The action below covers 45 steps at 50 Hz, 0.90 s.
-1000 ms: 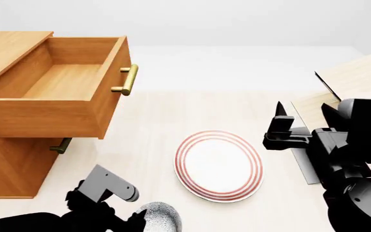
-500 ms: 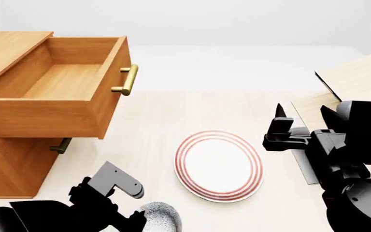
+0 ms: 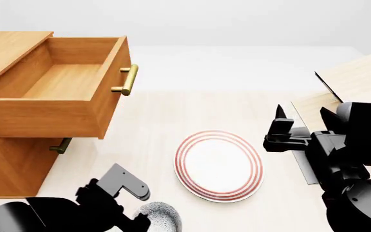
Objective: Open the top drawer of the cabinet and put the bowl in it.
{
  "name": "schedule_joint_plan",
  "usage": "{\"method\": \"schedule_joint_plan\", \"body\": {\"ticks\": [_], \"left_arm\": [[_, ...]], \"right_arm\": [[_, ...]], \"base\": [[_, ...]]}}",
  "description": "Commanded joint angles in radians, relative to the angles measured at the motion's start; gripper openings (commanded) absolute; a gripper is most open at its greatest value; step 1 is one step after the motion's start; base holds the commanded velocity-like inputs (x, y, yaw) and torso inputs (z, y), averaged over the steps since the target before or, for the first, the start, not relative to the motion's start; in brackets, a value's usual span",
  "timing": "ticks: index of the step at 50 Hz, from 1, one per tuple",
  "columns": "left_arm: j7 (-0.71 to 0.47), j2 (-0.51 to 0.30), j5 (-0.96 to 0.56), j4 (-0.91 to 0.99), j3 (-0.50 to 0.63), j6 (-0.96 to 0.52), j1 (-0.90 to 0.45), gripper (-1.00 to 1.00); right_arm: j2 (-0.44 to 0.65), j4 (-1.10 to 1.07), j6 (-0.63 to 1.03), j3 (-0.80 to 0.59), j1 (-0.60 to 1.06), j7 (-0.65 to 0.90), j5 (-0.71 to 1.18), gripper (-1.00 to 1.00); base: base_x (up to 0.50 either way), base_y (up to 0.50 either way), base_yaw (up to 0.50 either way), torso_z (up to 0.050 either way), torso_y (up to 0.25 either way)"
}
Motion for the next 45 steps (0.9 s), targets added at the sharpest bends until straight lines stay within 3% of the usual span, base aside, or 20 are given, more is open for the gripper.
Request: {"method": "schedule_joint_plan", "body": {"ticks": [1, 45], "left_arm": [[0.014, 0.015, 0.016, -0.033, 0.035, 0.016, -0.007, 1.00], [0.079, 0.055, 0.085, -0.180, 0.133, 0.121, 0.009, 1.00]], "right_arm": [[0.002, 0.000, -0.005, 0.000, -0.006, -0.003, 0.002, 1.00], [0.005, 0.022, -0.010, -0.013, 0.002, 0.001, -0.003, 1.00]], "base": [[0.00, 0.00, 0.00, 0.000, 0.000], [0.00, 0.00, 0.00, 0.000, 0.000]]}}
